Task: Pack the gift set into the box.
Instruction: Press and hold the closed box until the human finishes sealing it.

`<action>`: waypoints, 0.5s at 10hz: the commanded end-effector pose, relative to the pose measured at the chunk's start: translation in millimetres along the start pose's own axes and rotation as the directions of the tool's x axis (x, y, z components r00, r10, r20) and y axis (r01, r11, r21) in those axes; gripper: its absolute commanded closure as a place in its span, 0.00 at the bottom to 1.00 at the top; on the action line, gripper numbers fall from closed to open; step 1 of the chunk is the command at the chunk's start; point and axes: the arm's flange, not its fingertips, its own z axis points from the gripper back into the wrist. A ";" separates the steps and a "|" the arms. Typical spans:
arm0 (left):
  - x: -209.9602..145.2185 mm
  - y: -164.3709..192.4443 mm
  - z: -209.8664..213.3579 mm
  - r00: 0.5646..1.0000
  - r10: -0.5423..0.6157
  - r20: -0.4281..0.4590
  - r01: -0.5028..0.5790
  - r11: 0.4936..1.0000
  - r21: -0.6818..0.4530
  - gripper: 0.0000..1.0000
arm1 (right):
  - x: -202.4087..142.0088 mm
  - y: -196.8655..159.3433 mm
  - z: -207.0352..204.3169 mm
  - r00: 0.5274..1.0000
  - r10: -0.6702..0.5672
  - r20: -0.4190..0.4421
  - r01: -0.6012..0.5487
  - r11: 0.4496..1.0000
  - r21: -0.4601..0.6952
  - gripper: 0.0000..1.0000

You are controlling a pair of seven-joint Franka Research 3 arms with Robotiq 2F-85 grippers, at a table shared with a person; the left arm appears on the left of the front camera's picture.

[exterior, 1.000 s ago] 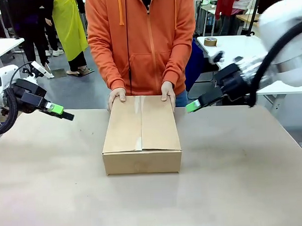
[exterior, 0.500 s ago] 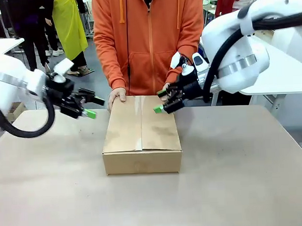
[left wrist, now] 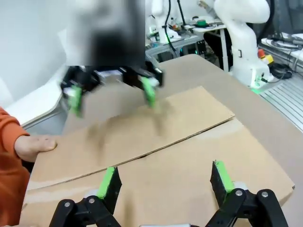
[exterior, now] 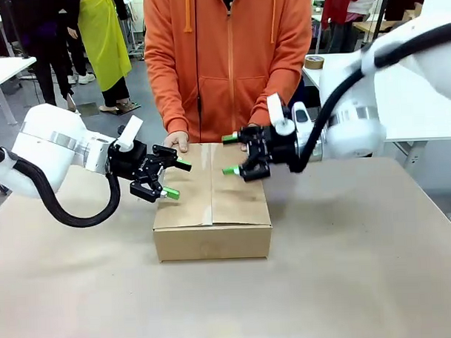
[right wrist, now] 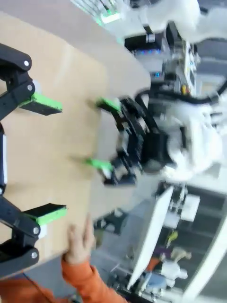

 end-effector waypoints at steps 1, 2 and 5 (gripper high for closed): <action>2.8 8.5 5.1 0.998 0.050 0.031 -0.052 0.997 0.060 0.00 | -10.0 -7.2 9.5 0.998 -0.035 -0.053 0.040 0.995 0.094 0.00; 1.5 10.1 3.9 0.997 0.066 0.029 -0.068 0.995 0.073 0.00 | -10.1 -6.8 11.3 0.998 -0.036 -0.053 0.041 0.995 0.093 0.00; -7.9 12.4 -1.4 0.994 0.109 -0.018 -0.107 0.991 0.085 0.00 | -16.1 -8.9 4.7 0.992 -0.056 -0.109 0.066 0.994 0.088 0.00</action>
